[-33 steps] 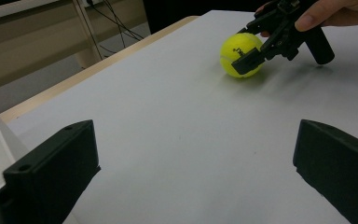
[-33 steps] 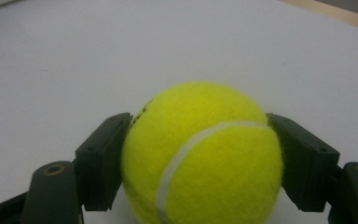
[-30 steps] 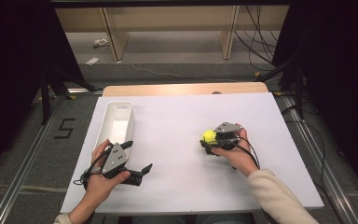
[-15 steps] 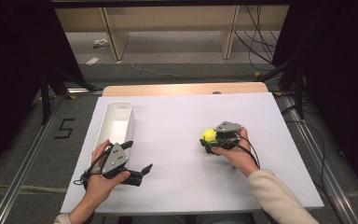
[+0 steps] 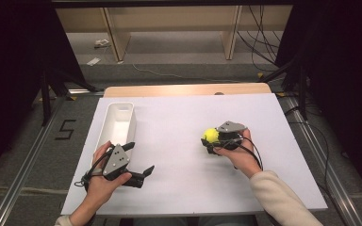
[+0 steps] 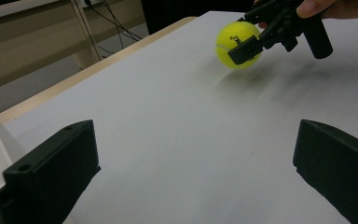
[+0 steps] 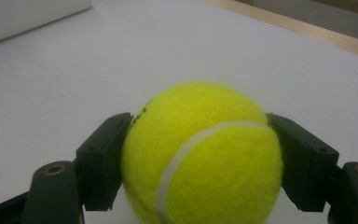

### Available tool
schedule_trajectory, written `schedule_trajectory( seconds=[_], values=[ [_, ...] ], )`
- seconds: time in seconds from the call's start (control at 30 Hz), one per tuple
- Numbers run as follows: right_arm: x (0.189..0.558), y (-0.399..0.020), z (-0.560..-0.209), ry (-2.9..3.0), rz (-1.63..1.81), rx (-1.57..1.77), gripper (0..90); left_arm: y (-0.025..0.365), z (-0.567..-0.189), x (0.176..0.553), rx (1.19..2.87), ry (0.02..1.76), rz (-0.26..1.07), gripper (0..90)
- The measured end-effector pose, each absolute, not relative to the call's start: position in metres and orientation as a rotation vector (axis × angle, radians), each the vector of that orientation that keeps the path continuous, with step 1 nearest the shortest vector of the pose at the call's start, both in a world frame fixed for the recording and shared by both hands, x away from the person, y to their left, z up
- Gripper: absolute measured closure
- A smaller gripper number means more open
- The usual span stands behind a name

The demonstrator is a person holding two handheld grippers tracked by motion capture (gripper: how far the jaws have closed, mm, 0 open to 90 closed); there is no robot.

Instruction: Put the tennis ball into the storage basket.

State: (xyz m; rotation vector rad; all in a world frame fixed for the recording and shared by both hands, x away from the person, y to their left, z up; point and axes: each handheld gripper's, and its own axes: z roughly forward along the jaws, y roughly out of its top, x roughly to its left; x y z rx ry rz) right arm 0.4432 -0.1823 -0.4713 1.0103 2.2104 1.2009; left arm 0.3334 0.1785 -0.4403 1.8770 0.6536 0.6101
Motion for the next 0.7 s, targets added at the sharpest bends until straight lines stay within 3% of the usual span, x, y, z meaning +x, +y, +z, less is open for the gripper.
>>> schedule_trajectory(
  seconds=[0.7],
  values=[
    [0.441,-0.181,-0.459,2.187,1.253,1.008,26.9,0.178,-0.44,0.333,1.874,0.651,0.604,0.0]
  ],
)
